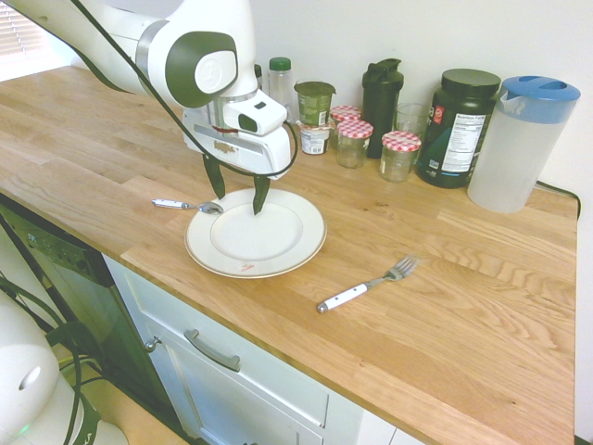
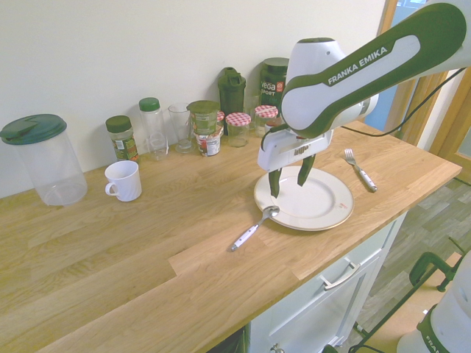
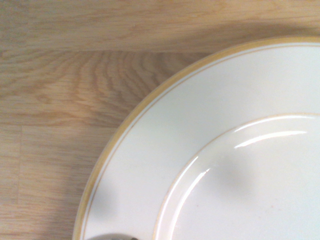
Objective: Put the fork into the plate
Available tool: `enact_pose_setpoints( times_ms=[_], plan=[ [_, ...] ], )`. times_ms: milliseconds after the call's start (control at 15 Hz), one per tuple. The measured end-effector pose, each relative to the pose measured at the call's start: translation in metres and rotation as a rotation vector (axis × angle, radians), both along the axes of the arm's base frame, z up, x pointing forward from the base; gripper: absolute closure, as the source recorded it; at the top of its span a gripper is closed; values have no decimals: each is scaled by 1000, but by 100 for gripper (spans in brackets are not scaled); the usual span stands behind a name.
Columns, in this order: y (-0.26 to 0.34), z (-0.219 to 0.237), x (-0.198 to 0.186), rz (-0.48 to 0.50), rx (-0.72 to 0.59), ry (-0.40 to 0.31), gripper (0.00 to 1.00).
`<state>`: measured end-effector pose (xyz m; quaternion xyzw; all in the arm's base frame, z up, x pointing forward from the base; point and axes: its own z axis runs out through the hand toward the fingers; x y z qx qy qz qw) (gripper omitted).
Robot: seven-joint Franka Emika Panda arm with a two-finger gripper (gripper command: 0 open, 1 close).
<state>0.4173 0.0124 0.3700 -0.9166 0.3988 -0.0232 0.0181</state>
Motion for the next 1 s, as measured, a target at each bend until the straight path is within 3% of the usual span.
enact_pose_setpoints(
  times_ms=[400,733,1000],
  plan=[
    [-20,10,-3,-68,5,-38,0],
    [-77,23,-53,-186,16,-125,0],
    [-129,52,-70,-250,30,-209,0]
  ],
)
